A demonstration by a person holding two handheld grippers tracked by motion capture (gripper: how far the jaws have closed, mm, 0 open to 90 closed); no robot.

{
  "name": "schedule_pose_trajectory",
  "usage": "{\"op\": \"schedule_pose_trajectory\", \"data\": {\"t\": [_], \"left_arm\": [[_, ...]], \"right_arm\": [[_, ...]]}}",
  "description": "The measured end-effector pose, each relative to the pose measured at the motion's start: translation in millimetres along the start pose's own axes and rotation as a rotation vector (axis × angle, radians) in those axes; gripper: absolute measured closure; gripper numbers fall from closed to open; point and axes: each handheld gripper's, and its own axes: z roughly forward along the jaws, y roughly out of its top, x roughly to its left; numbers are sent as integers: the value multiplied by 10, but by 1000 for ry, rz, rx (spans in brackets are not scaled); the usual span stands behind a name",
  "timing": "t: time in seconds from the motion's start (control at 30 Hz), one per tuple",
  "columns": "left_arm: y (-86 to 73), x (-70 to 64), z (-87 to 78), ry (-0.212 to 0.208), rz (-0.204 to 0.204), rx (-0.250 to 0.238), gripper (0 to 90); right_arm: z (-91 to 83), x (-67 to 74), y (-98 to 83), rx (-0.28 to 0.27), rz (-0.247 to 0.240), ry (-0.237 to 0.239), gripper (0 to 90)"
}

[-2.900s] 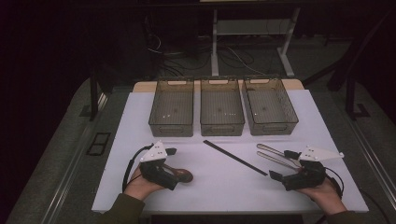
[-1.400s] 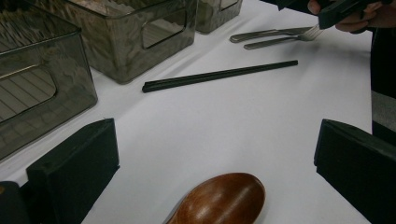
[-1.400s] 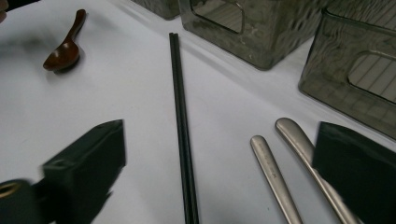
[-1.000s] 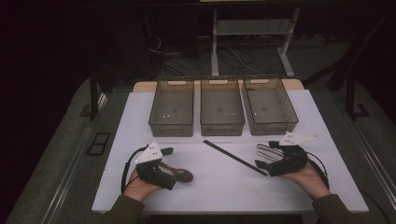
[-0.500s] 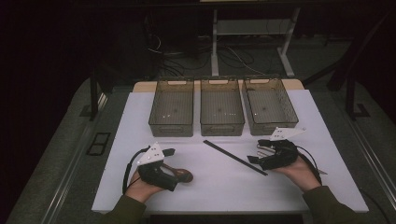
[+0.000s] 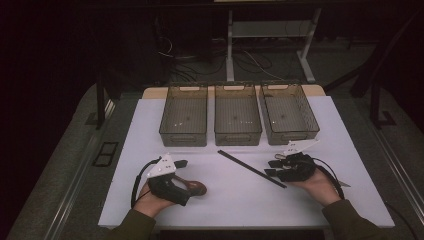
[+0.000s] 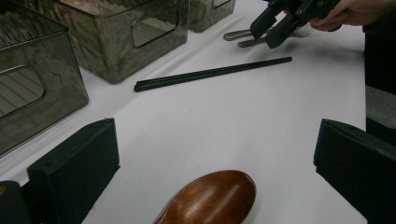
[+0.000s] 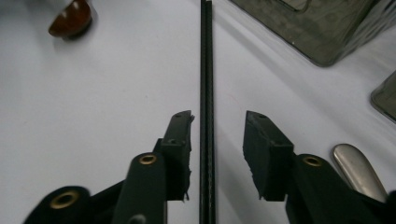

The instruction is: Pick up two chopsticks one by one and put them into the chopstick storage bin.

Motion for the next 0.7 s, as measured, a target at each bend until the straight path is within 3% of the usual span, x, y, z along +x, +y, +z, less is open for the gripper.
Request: {"op": "schedule_pose_trajectory", "data": {"t": [0.23,0.7], "left_arm": [[-6,6,-2,0,0,1,0],[-6,10,-8,-1,-1,0,0]], "right_arm": [[54,11,-21,52,-23,11,727],[203,32,-25,57,-25,-20,770]]}}
